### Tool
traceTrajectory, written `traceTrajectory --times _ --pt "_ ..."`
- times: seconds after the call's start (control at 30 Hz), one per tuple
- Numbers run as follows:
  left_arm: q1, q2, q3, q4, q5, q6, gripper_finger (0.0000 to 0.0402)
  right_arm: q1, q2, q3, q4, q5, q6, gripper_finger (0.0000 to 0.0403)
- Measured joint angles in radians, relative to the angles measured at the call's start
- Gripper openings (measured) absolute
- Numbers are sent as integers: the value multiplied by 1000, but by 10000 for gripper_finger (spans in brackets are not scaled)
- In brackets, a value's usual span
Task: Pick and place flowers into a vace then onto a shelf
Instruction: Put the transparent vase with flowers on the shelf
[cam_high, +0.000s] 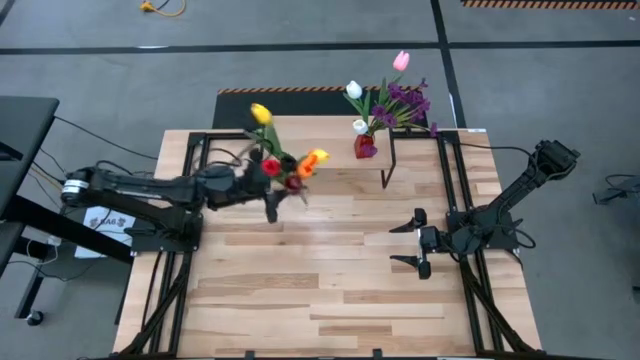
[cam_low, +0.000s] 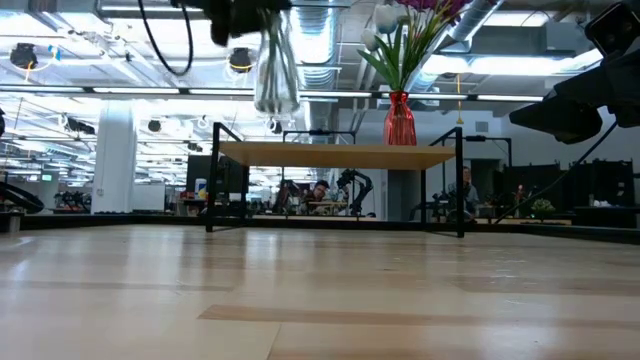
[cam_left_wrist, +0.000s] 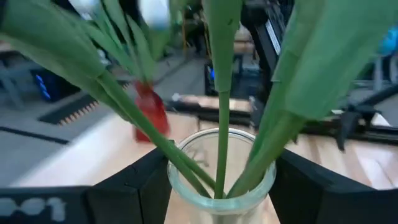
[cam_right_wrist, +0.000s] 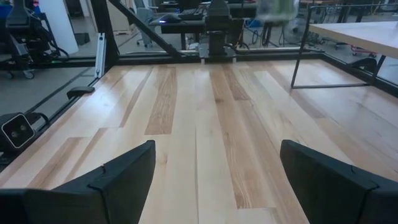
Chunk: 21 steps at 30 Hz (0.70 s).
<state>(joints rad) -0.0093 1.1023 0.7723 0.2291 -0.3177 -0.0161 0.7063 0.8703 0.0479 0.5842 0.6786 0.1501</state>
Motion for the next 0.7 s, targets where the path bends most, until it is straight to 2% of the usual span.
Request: traceTrajectory --times 0.17,0.37,0.7 --pt "13 -105 24 -53 -101 121 210 0 0 0 6 0 0 335" --pt "117 -143 25 -53 -107 192 210 0 0 0 8 0 0 335" --pt "384 -135 24 -38 149 135 210 0 0 0 7 1 0 335"
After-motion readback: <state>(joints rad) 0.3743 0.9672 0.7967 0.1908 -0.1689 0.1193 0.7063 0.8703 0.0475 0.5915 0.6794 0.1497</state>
